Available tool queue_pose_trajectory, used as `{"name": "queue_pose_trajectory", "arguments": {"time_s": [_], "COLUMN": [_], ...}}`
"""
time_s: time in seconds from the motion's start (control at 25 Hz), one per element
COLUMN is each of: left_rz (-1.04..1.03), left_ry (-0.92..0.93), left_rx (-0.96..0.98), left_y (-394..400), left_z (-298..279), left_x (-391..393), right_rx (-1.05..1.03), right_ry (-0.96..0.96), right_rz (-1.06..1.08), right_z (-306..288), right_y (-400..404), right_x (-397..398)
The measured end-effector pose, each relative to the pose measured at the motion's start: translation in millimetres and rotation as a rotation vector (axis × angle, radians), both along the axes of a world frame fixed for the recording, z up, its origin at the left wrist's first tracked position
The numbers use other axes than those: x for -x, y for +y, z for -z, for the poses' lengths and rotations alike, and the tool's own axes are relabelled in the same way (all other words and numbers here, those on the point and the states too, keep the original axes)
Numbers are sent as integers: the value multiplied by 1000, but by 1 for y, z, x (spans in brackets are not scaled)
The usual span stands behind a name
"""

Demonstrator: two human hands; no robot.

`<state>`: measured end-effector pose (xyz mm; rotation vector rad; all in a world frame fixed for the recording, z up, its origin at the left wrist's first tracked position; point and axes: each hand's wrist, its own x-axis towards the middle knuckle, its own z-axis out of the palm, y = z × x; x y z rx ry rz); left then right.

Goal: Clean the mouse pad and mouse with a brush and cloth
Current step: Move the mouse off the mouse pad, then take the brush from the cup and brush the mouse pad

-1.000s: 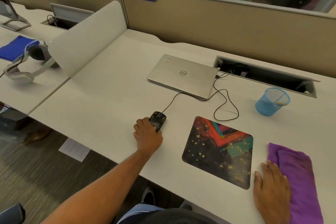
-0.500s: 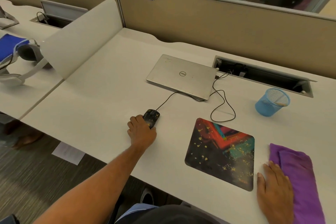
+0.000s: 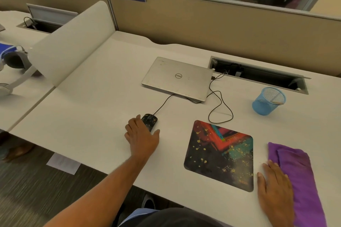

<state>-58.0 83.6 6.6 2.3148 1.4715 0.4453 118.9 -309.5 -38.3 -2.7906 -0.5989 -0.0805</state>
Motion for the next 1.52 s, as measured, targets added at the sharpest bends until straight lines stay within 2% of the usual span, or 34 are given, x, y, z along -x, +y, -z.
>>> {"name": "queue_pose_trajectory", "arguments": {"time_s": [0.36,0.56,0.84,1.12,1.32,1.44,1.52], "left_rz": [459,620,883,1001,1023,1087,1177], "left_ry": [-53,-50,-55,-87,-140,-38,98], "left_rx": [-14,-1,-203,-61,172,245,175], "left_y": [-59,-76,-94,-121,-140,-145,-147], "left_z": [-4,-4,-35,-66,-82,-82,-80], "left_x": [-72,-128,-208,-291,-339,-358,-367], "right_rx": [4,27,-194,-288,-286,-260,-249], "right_ry": [-72,-112,-99,-2,160,203,214], "right_rz": [12,78,147,297,228,205,203], "right_z": [-1,-19,-67,-117,-124,-119,-115], "right_y": [2,15,50,84,95,96,96], "right_x": [4,-10,-71,-148,-187,-202,-210]}}
